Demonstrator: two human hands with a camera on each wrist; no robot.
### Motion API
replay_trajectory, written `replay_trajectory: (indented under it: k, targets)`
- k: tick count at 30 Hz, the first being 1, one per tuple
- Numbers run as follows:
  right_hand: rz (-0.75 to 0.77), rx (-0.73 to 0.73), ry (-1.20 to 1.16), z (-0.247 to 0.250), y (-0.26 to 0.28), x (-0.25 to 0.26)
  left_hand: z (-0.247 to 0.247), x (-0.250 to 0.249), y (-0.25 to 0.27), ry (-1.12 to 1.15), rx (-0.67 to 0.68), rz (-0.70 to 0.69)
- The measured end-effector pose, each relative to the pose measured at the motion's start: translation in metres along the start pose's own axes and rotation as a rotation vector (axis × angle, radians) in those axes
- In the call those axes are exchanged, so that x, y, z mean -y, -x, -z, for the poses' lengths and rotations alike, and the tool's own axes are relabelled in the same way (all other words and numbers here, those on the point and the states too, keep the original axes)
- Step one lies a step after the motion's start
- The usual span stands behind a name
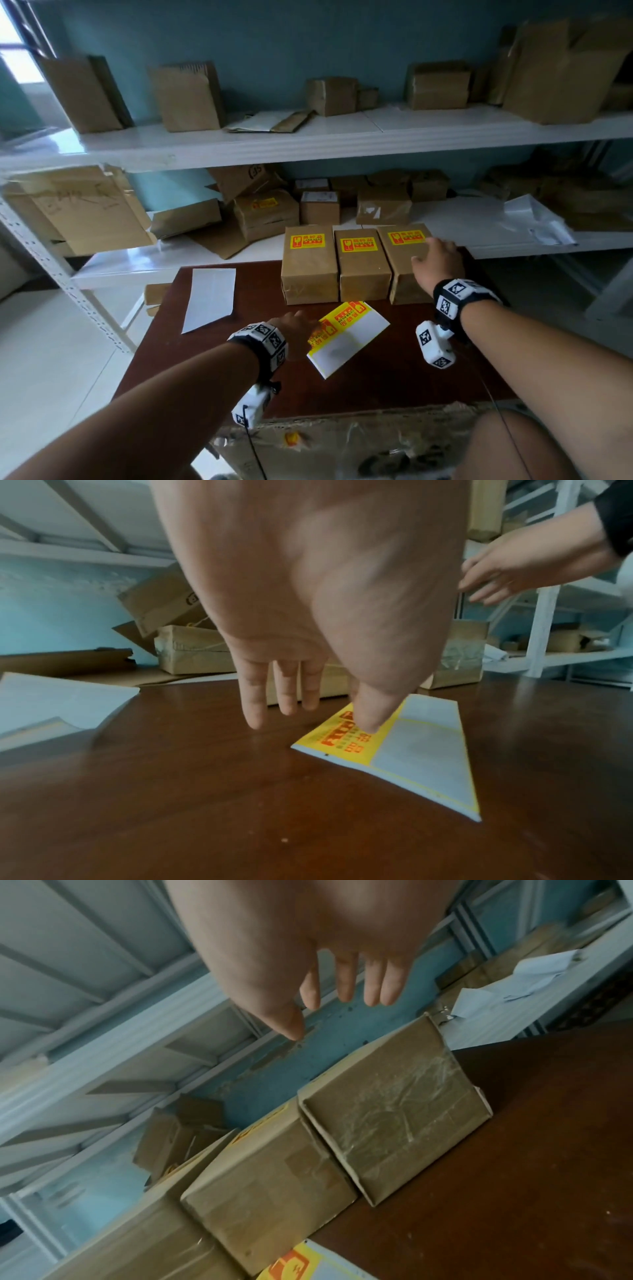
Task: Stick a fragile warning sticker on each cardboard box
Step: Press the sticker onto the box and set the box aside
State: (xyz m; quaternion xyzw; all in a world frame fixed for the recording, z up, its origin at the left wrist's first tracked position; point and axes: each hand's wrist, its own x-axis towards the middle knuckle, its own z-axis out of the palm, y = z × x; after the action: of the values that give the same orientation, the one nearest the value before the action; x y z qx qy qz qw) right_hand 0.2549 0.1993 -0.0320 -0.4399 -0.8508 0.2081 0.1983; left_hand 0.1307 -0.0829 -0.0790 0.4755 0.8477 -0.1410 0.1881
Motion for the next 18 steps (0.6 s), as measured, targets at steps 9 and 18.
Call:
replay_trajectory:
  k: [9,18]
  targets:
    - [0.277,0.109,0.058,-0.011,0.042,0.016,-0.002,-0.011,-0.002,-0.042,0.082,-0.09]
    - [0.28,0.329,-0.045,-0.033,0.073,0.034,-0.007,0.005,0.0,0.124,-0.114,-0.094]
